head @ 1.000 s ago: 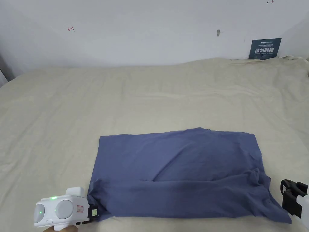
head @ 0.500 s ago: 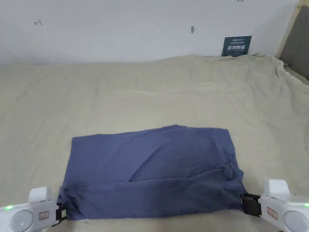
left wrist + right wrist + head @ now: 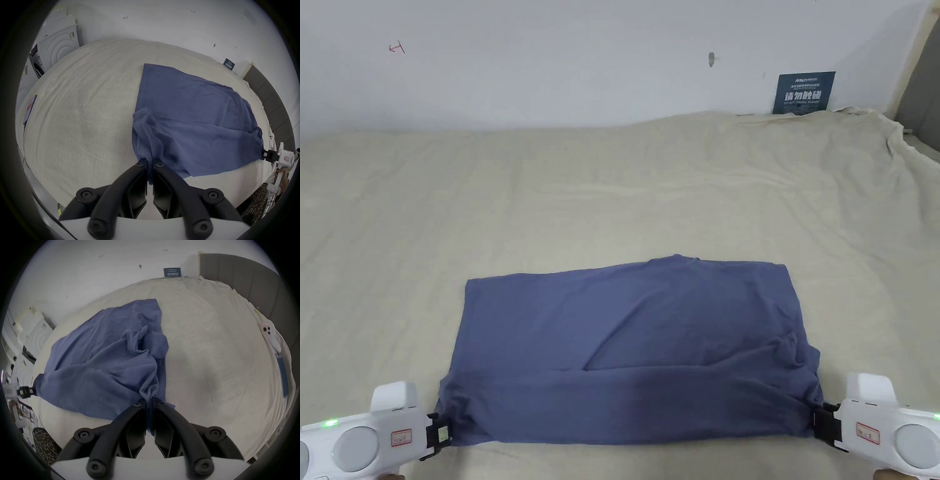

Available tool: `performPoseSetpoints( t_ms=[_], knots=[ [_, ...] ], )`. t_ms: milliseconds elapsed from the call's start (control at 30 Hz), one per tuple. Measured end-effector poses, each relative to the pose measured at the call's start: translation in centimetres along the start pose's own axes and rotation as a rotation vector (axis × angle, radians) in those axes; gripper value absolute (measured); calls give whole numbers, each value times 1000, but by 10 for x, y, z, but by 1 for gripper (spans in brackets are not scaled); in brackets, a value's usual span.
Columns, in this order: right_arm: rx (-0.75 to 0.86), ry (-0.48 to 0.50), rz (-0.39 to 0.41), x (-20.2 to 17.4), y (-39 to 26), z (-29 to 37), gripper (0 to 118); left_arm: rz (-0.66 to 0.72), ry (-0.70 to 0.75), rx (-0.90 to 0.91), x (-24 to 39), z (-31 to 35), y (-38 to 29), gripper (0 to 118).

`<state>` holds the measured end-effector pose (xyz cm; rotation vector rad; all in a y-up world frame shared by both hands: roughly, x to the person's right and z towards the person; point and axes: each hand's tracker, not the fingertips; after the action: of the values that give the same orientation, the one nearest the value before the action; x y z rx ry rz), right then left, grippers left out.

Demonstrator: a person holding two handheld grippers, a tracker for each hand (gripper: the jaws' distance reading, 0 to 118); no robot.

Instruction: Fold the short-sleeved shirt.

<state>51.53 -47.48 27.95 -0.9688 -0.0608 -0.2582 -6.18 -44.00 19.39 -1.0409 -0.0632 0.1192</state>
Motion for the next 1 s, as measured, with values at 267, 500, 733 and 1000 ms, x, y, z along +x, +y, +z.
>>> performPoseSetpoints(
  t_ms=[267,500,733,1000],
  knots=[
    [76,38,-33,15,-17,51,4,72,-37,23,-20,20,-11,3],
    [85,51,-75,21,-58,92,4,31,-34,2,-22,45,-52,3],
    [23,18,-74,23,-85,89,4,61,-24,-60,-32,38,-90,3],
    [-79,-80,-44,16,-96,48,5,1,59,-93,-13,16,-99,3]
  ],
)
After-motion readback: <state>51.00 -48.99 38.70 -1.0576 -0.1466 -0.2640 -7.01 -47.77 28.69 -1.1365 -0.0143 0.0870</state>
